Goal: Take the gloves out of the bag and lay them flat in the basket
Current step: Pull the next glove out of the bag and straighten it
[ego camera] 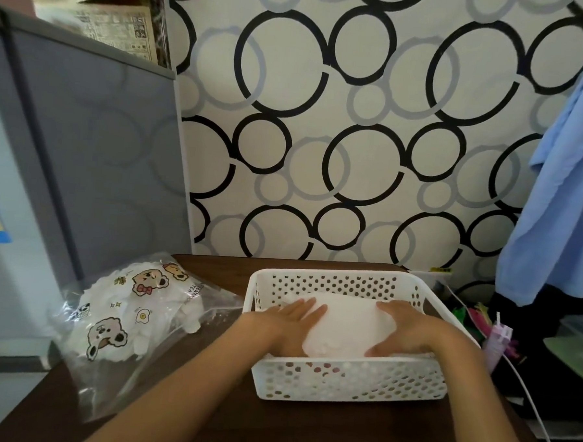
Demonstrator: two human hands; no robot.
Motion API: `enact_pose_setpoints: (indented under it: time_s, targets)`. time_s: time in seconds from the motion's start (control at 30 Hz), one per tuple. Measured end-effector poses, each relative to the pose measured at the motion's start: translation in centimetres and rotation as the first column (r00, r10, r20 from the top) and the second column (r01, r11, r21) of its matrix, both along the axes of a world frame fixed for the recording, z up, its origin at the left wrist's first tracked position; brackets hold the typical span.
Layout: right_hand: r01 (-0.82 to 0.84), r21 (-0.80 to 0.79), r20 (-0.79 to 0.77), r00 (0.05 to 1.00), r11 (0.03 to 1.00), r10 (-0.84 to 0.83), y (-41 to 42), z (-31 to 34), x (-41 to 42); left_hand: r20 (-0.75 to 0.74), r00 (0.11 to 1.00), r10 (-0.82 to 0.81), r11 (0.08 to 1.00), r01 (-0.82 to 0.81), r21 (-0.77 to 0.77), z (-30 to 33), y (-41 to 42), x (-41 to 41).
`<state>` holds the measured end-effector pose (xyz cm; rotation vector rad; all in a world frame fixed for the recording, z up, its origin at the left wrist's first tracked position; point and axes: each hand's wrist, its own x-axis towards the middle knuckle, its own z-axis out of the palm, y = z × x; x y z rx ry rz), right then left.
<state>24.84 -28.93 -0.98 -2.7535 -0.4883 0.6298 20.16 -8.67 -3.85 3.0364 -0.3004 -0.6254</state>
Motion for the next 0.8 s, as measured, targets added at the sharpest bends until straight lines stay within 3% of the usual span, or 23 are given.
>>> enact_pose_setpoints:
  time_s: [0.13,0.23,0.37,0.47,0.53,0.6,0.67,0.73,0.8]
  targets:
    - [-0.051,0.028,0.026,0.998,0.998,0.05,0.1,0.7,-0.3,0.103,0.991,0.091,0.968,-0.064,-0.243,3.5,0.8,-1.7]
    - [-0.079,0.066,0.058,0.995,0.995,0.075,0.3,1.6,-0.6,0.242,0.941,0.236,0.872,-0.096,-0.479,6.7,3.1,-4.7]
    - [-0.129,0.069,0.172,0.978,0.989,0.115,1.4,2.5,-1.6,0.47,0.671,0.574,0.801,-0.342,-0.491,7.3,7.3,-8.4]
    - [-0.214,0.152,0.19,0.964,0.965,0.184,4.1,2.4,-3.2,0.425,0.606,0.672,0.739,-0.59,-0.327,5.8,10.0,-9.7]
    - [-0.292,0.096,0.173,0.946,0.952,0.273,5.9,1.6,-4.0,0.436,0.598,0.672,0.731,-0.628,-0.265,4.8,11.7,-9.5]
    - [-0.312,0.019,0.14,0.942,0.95,0.306,7.1,1.0,-4.6,0.408,0.597,0.691,0.72,-0.618,-0.315,4.3,13.4,-9.4]
    - [-0.274,0.002,0.177,0.947,0.962,0.269,7.2,1.3,-4.9,0.274,0.646,0.713,0.693,-0.588,-0.417,4.6,13.9,-9.5]
    - [-0.228,-0.016,0.312,0.924,0.974,0.221,7.8,2.0,-5.7,0.137,0.704,0.697,0.66,-0.554,-0.508,5.2,14.1,-10.1]
    - [-0.207,0.083,0.48,0.865,0.975,0.143,8.9,2.8,-7.1,0.098,0.735,0.671,0.642,-0.51,-0.572,5.8,14.2,-10.6]
